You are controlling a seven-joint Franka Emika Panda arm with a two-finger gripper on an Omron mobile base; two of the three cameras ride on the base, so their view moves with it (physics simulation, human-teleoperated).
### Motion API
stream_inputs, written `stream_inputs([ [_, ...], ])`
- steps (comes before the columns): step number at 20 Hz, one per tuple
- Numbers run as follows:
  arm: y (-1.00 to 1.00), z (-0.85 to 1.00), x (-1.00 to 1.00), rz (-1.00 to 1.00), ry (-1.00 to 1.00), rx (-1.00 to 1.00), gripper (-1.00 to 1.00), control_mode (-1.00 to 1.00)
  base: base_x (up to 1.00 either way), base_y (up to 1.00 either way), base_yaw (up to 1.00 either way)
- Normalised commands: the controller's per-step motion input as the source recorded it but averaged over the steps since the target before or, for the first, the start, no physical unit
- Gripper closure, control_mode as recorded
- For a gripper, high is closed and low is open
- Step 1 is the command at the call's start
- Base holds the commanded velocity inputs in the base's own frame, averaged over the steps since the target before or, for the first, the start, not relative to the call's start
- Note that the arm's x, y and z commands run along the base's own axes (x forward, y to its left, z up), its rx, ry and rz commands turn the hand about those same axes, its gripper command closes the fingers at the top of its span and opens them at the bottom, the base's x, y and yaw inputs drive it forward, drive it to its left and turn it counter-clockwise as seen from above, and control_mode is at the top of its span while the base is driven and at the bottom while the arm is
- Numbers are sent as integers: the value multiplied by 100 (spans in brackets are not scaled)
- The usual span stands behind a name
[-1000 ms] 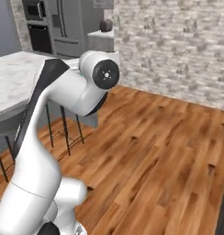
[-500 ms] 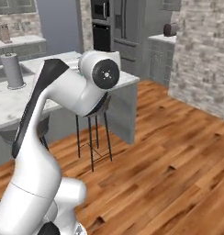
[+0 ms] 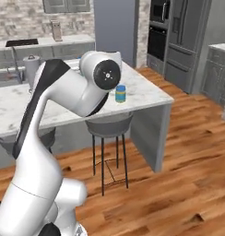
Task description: The dining table condiment station is running low on mayonnaise. Refill the condiment station by opening the cabinet and taking the mayonnaise from the cabinet and placing it on the dining table.
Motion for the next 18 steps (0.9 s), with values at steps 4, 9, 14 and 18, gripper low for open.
stream_inputs([
  [4,0,0,0,0,0,0,100,100,100,-11,52],
  [9,0,0,0,0,0,0,100,100,92,-17,48],
  [14,0,0,0,0,0,0,100,100,29,-45,33],
  [18,-39,-60,53,27,9,1,100,-100,11,-12,8],
])
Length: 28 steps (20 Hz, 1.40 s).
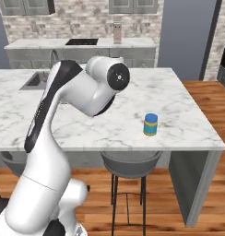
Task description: The dining table condiment station is running low on mayonnaise. Refill the condiment station by opening the cabinet and taking the mayonnaise from the cabinet and placing it on the dining table.
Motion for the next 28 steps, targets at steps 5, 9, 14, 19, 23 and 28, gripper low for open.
stream_inputs([
  [5,-18,-100,94,38,3,0,100,-100,0,0,0],
  [9,0,-98,100,37,0,0,100,-100,0,0,0],
  [14,3,-75,75,23,2,0,100,-100,0,0,0],
  [19,6,-83,52,12,0,-1,100,-100,0,0,0],
  [23,19,-85,64,9,5,-7,100,-100,0,0,0],
  [28,13,-82,54,8,5,-3,100,-100,0,0,0],
])
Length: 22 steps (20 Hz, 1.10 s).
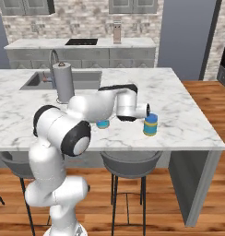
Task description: The dining table condiment station is running low on mayonnaise. Refill the condiment station by opening the cabinet and taking the mayonnaise from the cabinet and placing it on the dining table.
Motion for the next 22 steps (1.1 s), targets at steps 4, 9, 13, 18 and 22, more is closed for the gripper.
stream_inputs([
  [4,3,-64,31,6,4,0,100,-100,0,0,0],
  [9,0,-47,60,12,1,0,100,-100,0,0,0],
  [13,-2,-55,62,13,0,0,100,-100,0,0,0],
  [18,2,-65,24,12,-7,0,100,-100,0,0,0],
  [22,36,-69,0,4,-20,-8,100,-100,0,0,0],
])
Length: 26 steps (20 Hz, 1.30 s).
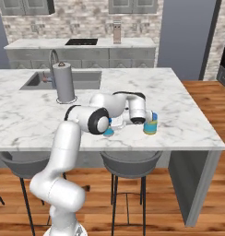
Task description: The dining table condiment station is running low on mayonnaise. Refill the condiment station by opening the cabinet and taking the mayonnaise from the cabinet and placing it on the dining table.
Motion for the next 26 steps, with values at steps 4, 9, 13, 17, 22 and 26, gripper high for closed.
stream_inputs([
  [4,53,-64,-11,0,-24,-14,100,-100,0,0,0],
  [9,40,-55,-46,0,-27,-12,-100,-100,0,0,0],
  [13,19,-16,-16,0,-21,-5,-100,-100,0,0,0],
  [17,-26,-1,0,0,-13,0,-100,-100,0,0,0],
  [22,-54,8,18,7,-10,0,-100,-100,0,0,0],
  [26,-18,56,-9,1,-9,0,-100,-100,0,0,0],
])
